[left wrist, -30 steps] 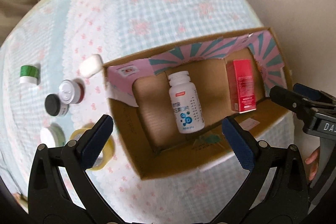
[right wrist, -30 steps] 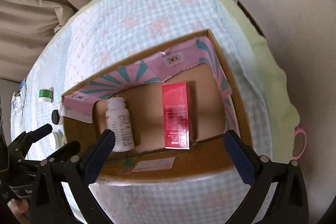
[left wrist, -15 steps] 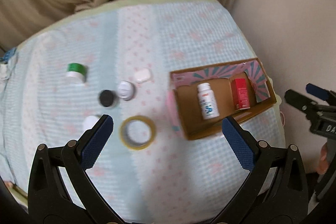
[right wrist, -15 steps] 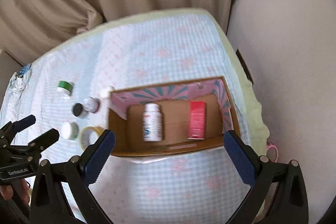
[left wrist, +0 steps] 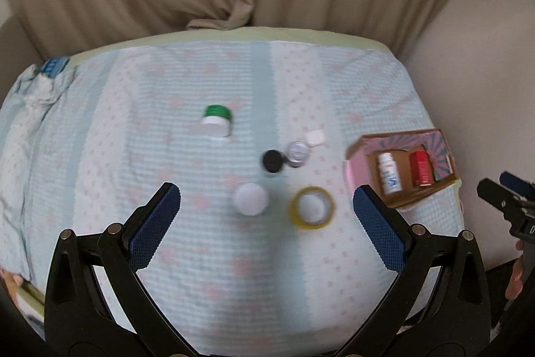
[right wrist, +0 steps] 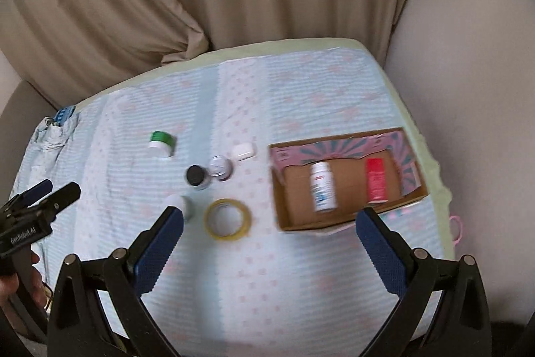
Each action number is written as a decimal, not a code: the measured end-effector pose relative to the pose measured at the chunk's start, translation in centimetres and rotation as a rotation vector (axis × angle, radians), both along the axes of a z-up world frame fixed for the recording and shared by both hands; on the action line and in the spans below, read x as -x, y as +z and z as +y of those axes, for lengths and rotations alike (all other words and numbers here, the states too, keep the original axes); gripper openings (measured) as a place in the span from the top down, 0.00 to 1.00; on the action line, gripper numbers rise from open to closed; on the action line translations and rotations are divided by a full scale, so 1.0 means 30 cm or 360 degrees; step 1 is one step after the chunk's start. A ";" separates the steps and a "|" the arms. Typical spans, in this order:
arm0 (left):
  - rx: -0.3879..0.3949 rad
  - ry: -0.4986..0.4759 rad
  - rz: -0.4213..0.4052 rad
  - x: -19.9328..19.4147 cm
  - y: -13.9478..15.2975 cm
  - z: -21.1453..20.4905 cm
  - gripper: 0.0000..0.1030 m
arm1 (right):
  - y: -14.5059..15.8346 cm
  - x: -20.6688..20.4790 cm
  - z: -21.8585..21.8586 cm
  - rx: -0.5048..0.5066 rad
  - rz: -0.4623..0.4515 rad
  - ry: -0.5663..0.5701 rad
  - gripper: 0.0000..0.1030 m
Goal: Organize rigid objects
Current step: 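Lift both tools away from the box toward the remaining items, then grasp the green-lidded jar with the left tool while the right tool grasps the yellow tape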
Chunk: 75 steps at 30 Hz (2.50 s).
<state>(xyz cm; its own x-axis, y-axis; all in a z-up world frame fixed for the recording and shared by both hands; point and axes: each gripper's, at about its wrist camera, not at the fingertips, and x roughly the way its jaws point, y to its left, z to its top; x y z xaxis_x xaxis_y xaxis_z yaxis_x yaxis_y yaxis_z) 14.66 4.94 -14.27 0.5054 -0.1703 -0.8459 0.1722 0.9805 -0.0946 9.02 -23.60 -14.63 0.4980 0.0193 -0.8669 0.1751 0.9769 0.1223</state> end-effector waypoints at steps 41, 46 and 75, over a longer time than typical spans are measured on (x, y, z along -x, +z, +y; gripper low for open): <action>-0.0152 -0.0200 0.0673 -1.033 -0.963 0.087 0.00 | -0.993 -0.261 0.359 -0.0321 0.0602 -0.0526 0.00; -0.0160 -0.0190 0.0729 -1.074 -1.049 0.071 0.01 | -1.067 -0.294 0.355 -0.0317 0.0623 -0.0552 0.00; -0.0063 -0.0166 0.0563 -0.922 -0.904 0.072 0.34 | -0.987 -0.346 0.314 -0.0239 0.0515 -0.0465 0.06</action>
